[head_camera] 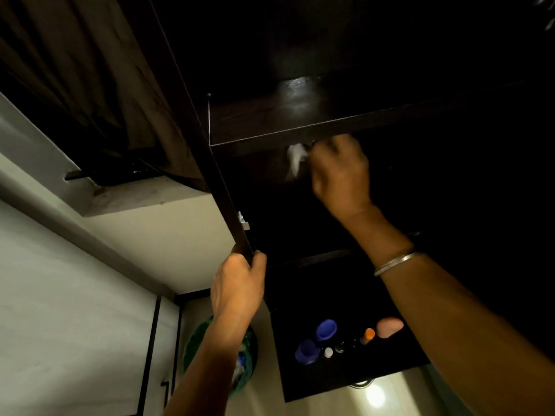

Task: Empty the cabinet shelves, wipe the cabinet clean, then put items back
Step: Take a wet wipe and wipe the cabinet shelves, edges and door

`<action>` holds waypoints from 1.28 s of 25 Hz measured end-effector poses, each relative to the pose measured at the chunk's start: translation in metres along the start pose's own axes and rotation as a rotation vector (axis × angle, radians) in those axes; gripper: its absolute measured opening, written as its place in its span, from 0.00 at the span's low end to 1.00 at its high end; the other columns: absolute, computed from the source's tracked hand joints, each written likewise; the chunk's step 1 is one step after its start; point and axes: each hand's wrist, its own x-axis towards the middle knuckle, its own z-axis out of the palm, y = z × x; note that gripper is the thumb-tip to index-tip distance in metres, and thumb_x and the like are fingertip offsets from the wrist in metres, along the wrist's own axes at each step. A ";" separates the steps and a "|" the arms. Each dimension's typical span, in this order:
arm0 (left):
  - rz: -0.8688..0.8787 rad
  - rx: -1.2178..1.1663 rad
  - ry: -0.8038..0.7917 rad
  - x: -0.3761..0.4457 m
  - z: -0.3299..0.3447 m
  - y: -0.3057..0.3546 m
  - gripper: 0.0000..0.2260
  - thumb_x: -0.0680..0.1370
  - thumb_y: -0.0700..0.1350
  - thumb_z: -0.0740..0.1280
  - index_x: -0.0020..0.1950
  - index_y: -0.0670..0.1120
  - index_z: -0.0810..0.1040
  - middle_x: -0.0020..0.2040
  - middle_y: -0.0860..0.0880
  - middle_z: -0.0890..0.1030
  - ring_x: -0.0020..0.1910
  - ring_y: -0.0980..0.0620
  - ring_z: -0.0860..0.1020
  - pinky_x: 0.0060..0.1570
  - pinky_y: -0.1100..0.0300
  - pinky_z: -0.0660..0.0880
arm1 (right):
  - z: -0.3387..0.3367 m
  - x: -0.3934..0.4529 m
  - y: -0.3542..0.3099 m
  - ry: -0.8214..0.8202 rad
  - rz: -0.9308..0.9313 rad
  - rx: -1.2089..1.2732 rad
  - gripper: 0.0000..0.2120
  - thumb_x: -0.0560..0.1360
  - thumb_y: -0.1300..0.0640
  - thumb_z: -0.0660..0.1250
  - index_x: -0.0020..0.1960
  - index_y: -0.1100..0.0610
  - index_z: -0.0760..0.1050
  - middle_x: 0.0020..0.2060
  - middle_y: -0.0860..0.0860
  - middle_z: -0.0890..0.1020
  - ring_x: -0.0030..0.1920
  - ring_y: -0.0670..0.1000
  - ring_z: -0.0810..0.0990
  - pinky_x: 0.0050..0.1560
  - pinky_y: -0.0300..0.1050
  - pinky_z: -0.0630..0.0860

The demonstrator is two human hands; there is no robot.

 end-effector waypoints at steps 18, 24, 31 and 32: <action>0.036 -0.034 0.005 0.003 0.002 -0.006 0.20 0.82 0.54 0.61 0.37 0.41 0.73 0.30 0.45 0.73 0.34 0.40 0.74 0.37 0.49 0.71 | -0.025 -0.058 0.060 -0.492 0.170 -0.021 0.07 0.65 0.60 0.75 0.41 0.51 0.85 0.41 0.54 0.83 0.37 0.60 0.83 0.33 0.49 0.80; 0.047 -0.042 0.014 0.006 0.008 -0.009 0.21 0.82 0.54 0.62 0.35 0.41 0.74 0.30 0.43 0.76 0.32 0.41 0.75 0.35 0.49 0.72 | -0.031 -0.037 0.052 0.169 1.110 0.087 0.13 0.76 0.47 0.63 0.46 0.56 0.78 0.43 0.54 0.83 0.44 0.55 0.83 0.47 0.54 0.80; 0.036 -0.010 0.008 0.012 0.010 -0.019 0.22 0.81 0.57 0.60 0.38 0.42 0.76 0.28 0.45 0.73 0.28 0.44 0.73 0.31 0.53 0.69 | -0.006 -0.054 -0.028 -0.481 0.703 0.028 0.07 0.71 0.51 0.74 0.44 0.54 0.81 0.39 0.55 0.85 0.44 0.60 0.84 0.42 0.48 0.78; 0.036 -0.012 0.013 0.012 0.010 -0.020 0.23 0.82 0.57 0.60 0.37 0.41 0.76 0.27 0.46 0.72 0.27 0.45 0.72 0.31 0.54 0.68 | -0.015 -0.058 -0.005 -0.425 0.835 -0.006 0.07 0.73 0.51 0.72 0.46 0.55 0.81 0.41 0.56 0.85 0.45 0.61 0.84 0.43 0.49 0.78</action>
